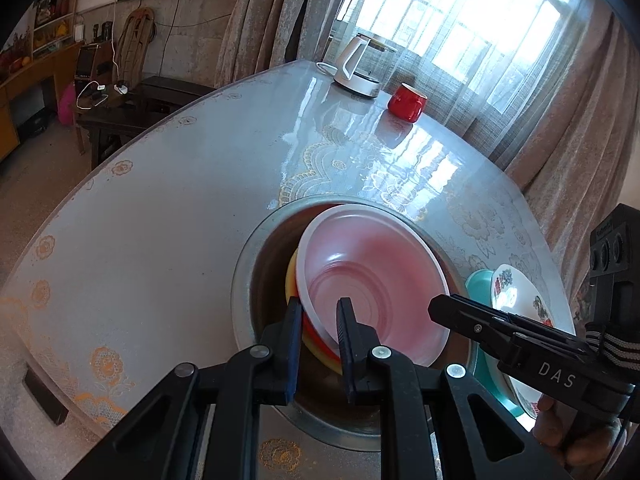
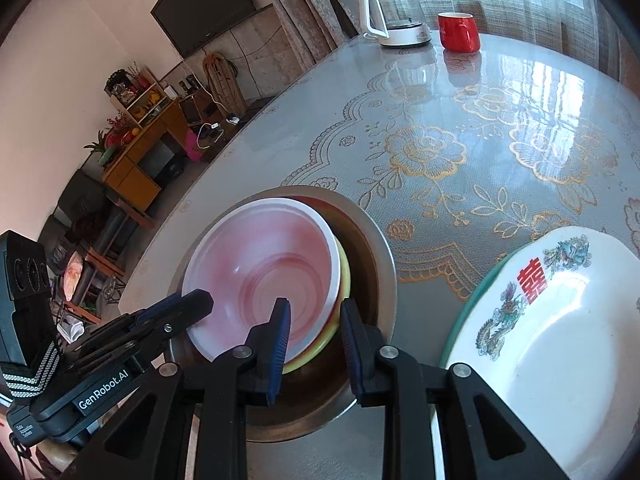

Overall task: Organize plates and bowls
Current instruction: 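Lower the red bowl into the yellow bowl and open the right gripper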

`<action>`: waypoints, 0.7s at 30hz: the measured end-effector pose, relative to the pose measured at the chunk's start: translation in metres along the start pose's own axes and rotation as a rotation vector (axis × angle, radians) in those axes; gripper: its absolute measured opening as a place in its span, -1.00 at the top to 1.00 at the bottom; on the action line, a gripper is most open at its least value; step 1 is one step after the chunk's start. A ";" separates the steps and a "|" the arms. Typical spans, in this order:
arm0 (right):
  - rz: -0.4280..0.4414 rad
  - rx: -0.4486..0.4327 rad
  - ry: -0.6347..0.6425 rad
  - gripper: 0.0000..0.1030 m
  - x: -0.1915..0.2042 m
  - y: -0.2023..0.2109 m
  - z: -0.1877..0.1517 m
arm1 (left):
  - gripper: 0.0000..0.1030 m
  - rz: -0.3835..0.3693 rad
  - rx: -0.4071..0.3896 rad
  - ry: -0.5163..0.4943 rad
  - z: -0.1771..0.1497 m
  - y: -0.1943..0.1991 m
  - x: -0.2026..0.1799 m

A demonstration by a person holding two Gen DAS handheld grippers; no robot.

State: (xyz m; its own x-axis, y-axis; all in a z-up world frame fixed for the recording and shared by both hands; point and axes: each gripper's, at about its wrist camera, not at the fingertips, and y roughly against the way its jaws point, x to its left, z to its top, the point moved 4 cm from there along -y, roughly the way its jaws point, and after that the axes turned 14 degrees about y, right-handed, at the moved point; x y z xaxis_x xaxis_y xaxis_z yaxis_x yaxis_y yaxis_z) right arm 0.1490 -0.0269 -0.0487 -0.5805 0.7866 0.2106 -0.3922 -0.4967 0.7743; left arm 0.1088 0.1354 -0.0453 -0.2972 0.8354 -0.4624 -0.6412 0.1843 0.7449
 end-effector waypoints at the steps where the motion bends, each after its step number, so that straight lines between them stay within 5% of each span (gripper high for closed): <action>1: -0.006 -0.001 0.004 0.50 0.000 0.000 0.000 | 0.67 0.003 -0.001 0.001 0.000 0.000 0.001; 11: -0.063 0.020 0.107 0.56 0.008 -0.003 0.005 | 0.66 0.018 0.009 -0.093 -0.008 0.006 -0.005; 21: -0.086 0.032 0.116 0.57 0.006 -0.006 0.008 | 0.66 0.017 0.010 -0.066 -0.006 0.008 0.006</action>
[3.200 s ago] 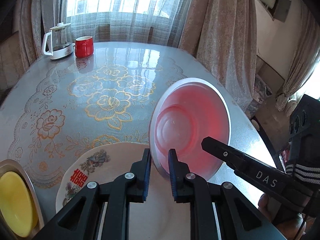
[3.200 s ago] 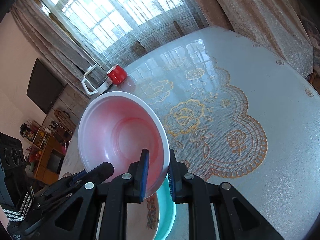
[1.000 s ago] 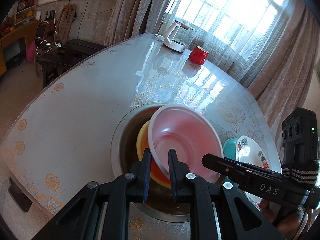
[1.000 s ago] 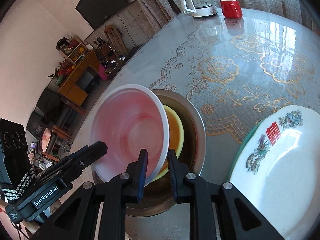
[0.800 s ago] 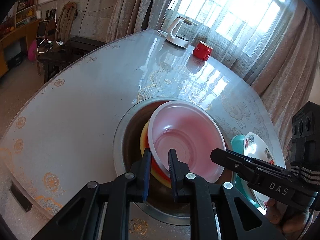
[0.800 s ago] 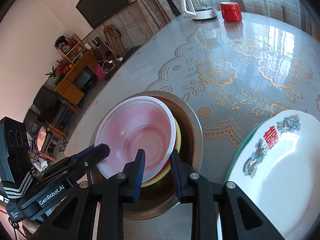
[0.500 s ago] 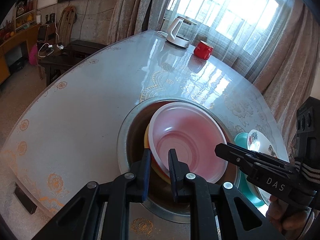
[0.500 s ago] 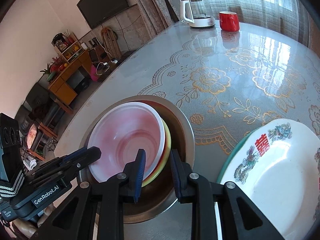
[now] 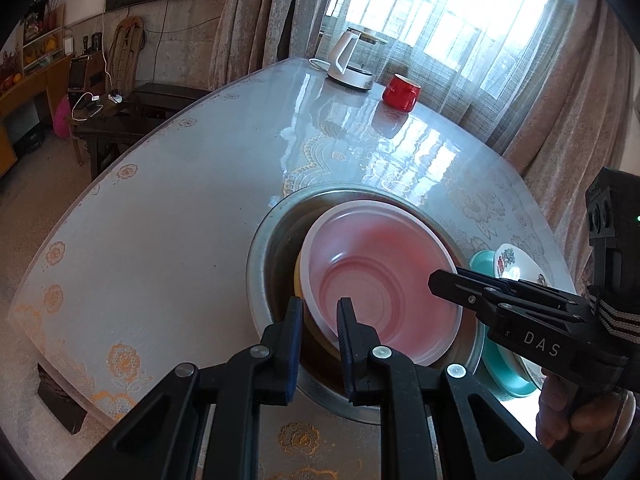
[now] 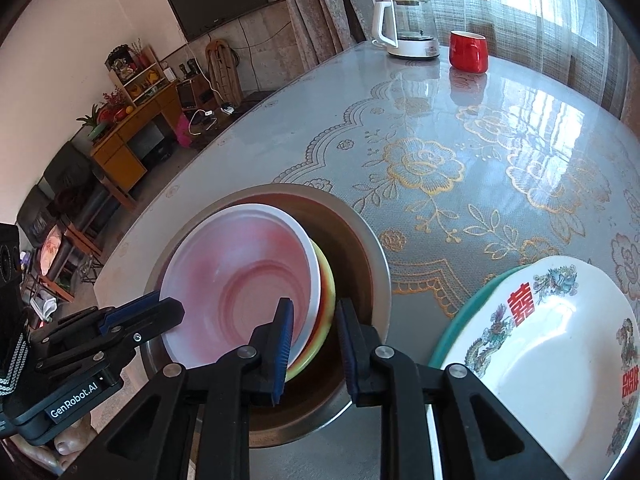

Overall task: Organize plates and bowls
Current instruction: 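Lower the red bowl into the yellow bowl and open the right gripper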

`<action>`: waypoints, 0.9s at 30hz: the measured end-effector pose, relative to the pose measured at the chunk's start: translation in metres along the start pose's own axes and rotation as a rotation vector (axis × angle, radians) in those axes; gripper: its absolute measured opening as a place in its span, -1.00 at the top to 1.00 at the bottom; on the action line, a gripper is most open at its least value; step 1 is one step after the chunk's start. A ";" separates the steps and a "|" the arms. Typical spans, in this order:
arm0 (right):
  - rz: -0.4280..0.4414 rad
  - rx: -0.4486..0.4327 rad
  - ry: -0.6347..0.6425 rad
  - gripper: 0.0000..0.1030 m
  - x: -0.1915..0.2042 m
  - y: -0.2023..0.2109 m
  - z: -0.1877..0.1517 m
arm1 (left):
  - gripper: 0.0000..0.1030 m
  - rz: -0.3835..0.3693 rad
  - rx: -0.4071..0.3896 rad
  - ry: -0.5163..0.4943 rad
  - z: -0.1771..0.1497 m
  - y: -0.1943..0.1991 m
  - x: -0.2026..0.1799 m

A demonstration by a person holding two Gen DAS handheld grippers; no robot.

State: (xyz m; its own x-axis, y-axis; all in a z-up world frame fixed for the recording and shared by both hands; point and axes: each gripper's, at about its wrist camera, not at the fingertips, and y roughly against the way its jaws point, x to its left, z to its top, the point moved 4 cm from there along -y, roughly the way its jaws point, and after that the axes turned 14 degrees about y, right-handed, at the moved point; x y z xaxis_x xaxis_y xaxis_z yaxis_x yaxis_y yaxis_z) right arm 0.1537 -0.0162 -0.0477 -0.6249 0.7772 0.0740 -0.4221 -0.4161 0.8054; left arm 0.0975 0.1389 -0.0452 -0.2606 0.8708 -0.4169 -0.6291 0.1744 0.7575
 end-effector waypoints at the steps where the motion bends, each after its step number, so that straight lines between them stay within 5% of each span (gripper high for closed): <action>1: -0.006 0.000 0.010 0.57 0.001 0.000 0.000 | 0.66 0.001 -0.003 -0.003 0.000 0.000 0.000; 27: -0.020 -0.105 -0.065 0.54 -0.013 0.026 -0.013 | 0.62 0.053 -0.101 -0.024 0.000 0.012 -0.001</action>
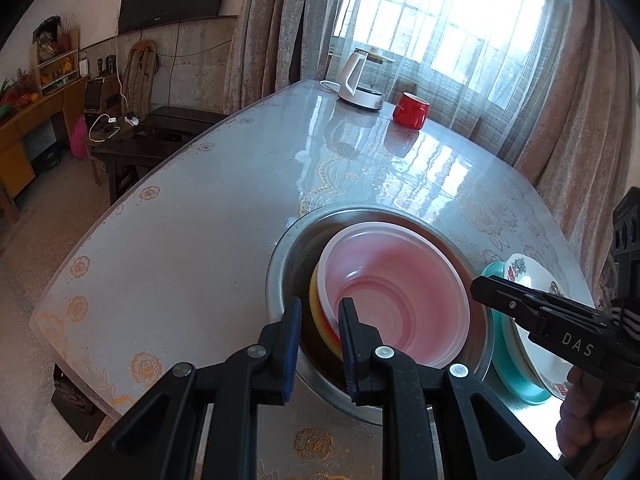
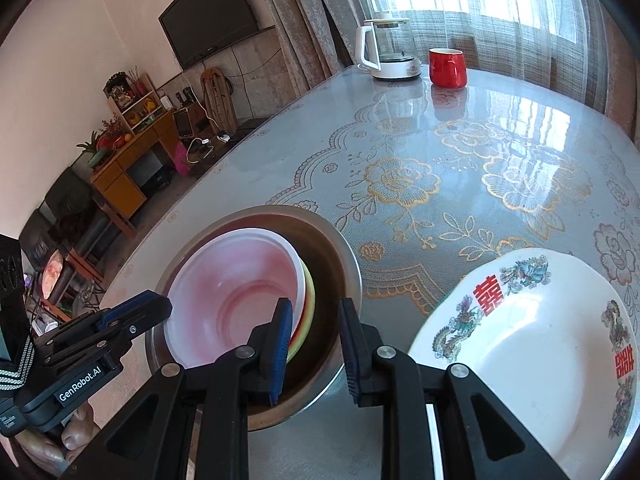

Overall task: Organize plates and bowls
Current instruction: 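Lower the red bowl into the yellow bowl and open the right gripper, then grasp the rim of the steel bowl with the right gripper and lift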

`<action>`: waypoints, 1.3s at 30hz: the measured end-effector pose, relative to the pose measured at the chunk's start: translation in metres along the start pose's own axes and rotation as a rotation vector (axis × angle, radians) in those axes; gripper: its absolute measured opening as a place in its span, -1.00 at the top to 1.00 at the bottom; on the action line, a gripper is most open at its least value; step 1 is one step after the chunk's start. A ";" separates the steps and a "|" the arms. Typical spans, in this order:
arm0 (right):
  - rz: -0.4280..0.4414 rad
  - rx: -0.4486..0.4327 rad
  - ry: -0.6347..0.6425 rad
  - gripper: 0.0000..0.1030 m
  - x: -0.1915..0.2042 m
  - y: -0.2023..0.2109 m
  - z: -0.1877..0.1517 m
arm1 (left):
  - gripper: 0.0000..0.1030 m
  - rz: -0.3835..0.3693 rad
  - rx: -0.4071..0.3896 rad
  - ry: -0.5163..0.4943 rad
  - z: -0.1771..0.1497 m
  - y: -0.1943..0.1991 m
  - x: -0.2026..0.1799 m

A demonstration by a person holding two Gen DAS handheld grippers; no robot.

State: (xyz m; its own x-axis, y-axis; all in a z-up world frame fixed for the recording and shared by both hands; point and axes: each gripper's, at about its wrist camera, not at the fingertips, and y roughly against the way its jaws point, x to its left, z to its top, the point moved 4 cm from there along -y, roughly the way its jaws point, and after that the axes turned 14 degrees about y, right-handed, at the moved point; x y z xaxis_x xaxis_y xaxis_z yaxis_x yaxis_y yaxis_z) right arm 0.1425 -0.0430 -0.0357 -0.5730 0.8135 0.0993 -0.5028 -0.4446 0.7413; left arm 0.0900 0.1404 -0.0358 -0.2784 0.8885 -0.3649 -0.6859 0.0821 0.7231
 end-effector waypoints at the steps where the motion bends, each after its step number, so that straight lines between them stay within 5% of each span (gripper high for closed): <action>1: -0.003 0.002 -0.007 0.54 -0.002 0.000 -0.001 | 0.62 0.005 -0.004 -0.004 0.000 0.001 0.000; 18: -0.026 0.021 -0.006 0.54 -0.004 0.002 -0.014 | 0.62 0.063 -0.057 0.015 -0.003 0.012 0.025; 39: -0.023 0.050 0.011 0.51 -0.001 -0.010 -0.014 | 0.54 -0.036 -0.039 0.113 0.011 0.000 0.045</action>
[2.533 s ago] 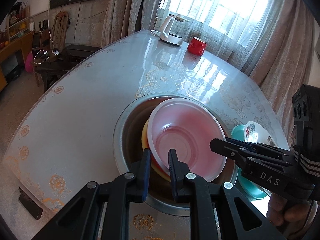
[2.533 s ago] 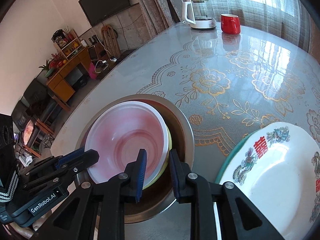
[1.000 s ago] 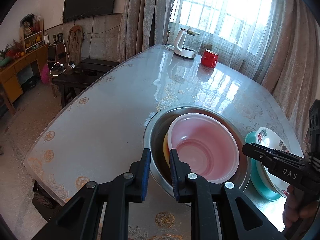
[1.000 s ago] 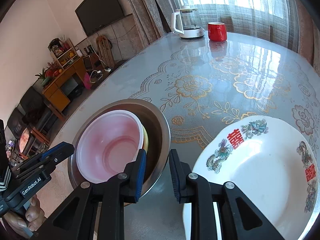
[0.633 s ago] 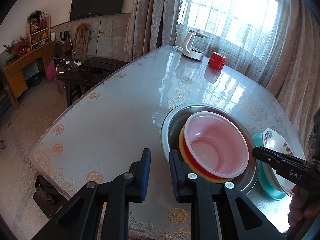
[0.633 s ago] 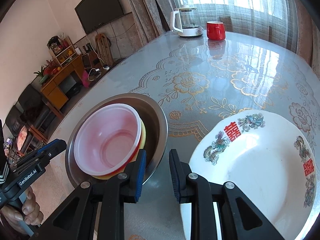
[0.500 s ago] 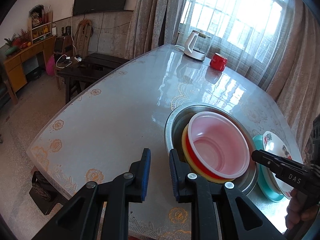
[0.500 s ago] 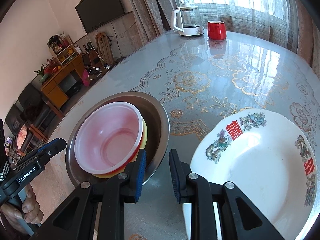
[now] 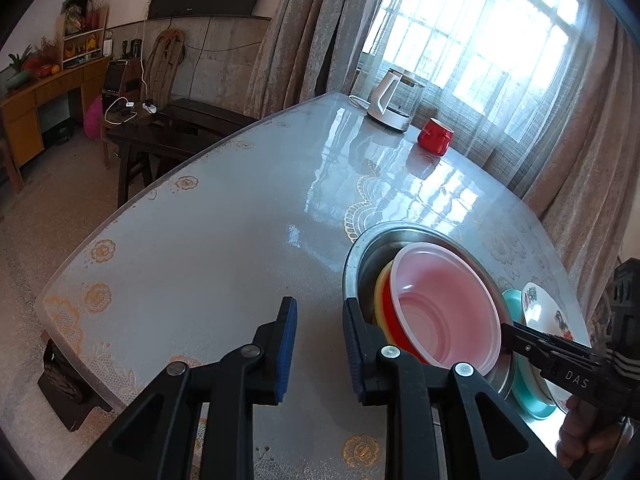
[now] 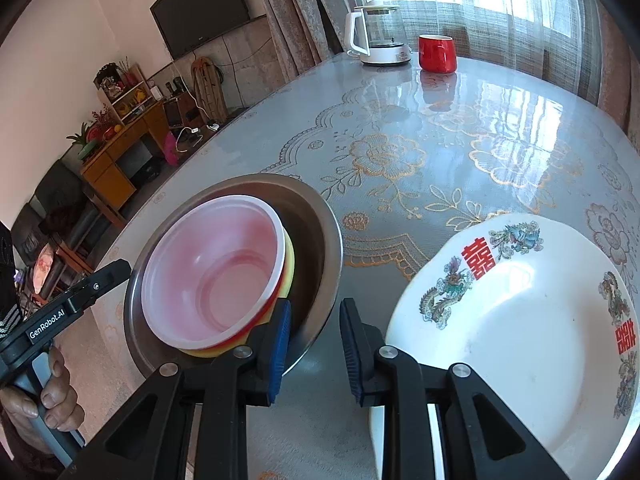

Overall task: Organize plates and bowls
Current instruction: 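Grasp the rim of the steel bowl with the right gripper and lift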

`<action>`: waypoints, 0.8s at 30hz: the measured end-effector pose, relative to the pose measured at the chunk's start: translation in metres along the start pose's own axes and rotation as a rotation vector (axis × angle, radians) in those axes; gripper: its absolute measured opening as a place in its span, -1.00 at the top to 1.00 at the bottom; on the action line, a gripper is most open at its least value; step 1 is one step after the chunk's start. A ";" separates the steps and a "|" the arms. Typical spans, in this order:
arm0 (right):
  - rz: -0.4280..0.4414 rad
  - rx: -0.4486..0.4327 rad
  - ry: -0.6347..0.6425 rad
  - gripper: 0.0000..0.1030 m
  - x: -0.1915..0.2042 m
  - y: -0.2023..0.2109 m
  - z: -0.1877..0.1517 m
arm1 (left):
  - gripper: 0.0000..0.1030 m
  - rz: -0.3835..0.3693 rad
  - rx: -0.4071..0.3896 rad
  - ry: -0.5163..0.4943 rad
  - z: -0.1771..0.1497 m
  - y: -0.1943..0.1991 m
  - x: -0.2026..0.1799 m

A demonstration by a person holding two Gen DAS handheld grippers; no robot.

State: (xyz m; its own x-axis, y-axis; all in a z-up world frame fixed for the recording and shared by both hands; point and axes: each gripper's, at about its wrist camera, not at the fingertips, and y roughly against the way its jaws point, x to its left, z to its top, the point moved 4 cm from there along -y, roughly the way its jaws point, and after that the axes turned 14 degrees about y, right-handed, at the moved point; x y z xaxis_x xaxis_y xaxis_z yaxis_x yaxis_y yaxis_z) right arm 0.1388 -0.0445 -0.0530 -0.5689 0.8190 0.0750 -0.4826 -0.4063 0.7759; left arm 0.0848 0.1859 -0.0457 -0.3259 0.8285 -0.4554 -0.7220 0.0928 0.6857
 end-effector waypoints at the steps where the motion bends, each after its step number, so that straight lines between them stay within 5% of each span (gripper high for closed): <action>1: 0.000 0.001 0.001 0.51 0.000 0.000 0.000 | 0.54 -0.006 0.001 -0.005 0.001 -0.001 -0.002; 24: -0.053 0.053 0.144 0.53 0.009 -0.012 0.007 | 0.68 0.036 0.010 -0.188 -0.006 -0.030 -0.026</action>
State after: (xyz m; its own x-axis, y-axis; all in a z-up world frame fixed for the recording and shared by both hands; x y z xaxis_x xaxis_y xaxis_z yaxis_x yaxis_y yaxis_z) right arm 0.1445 -0.0289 -0.0572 -0.6346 0.7709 -0.0547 -0.4810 -0.3386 0.8087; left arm 0.1113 0.1580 -0.0585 -0.2314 0.9198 -0.3168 -0.7055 0.0655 0.7056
